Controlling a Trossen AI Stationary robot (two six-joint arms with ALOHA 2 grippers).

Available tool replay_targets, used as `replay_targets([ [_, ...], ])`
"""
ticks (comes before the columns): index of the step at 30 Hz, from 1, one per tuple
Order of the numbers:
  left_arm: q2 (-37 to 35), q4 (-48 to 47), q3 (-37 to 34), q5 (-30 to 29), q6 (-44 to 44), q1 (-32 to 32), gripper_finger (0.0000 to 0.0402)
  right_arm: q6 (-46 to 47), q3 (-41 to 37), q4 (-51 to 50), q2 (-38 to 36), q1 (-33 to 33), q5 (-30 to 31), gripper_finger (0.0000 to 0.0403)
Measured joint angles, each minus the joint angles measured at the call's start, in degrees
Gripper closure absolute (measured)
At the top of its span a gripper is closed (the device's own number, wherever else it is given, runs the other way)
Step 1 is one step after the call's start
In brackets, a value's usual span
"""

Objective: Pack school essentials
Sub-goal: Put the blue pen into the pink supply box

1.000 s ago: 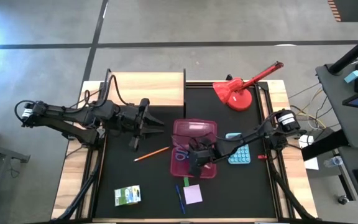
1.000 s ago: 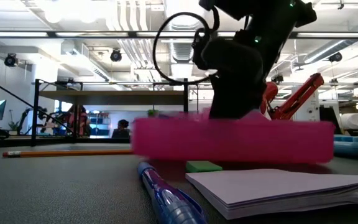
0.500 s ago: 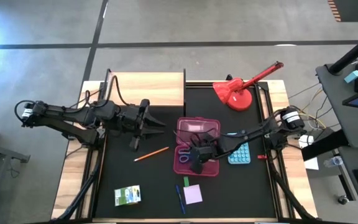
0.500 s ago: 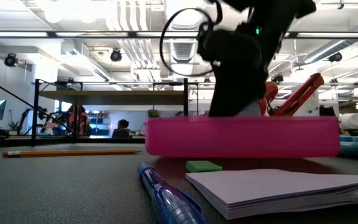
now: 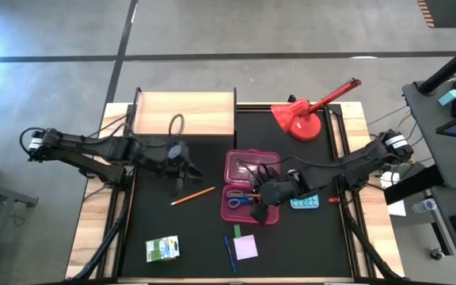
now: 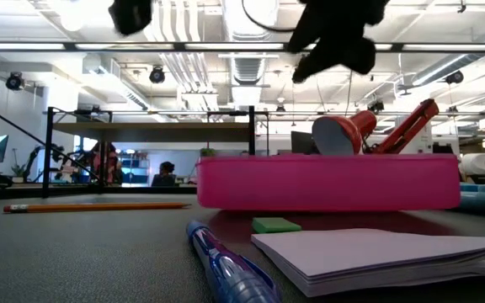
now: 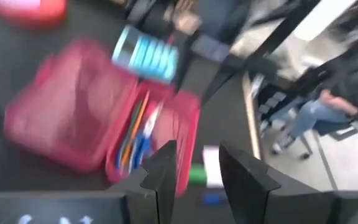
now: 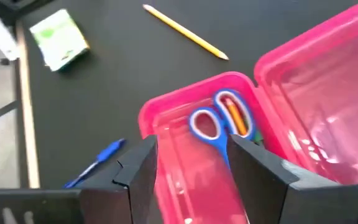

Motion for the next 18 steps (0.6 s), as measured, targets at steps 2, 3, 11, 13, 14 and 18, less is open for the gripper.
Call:
replay_targets([
  [2,1.59,-3.81,-0.02,0.03,-4.26,-0.71,0.0299,0.49,0.0,0.04,-0.25,1.4,0.01,0.0222],
  [3,2.48,-4.91,-0.02,0.04,-6.03,-1.19,0.0299,0.5,0.0,0.0,-0.28,2.15,0.0,0.0222],
  [11,11.26,-7.77,-0.02,3.43,-19.32,-7.18,0.0299,1.24,0.0,-0.02,1.28,7.22,-0.04,0.0223],
  [13,13.1,-7.82,-0.02,3.68,-22.47,-8.51,0.0299,5.71,0.0,0.04,1.77,7.73,-0.07,0.0223],
  [14,13.84,-7.83,-0.02,3.7,-23.75,-8.94,0.0299,8.52,0.0,0.09,2.18,7.92,-0.02,0.0223],
  [18,15.71,-8.07,-0.02,3.6,-26.25,-10.78,0.0299,18.45,0.0,0.89,3.59,8.48,0.03,0.0223],
])
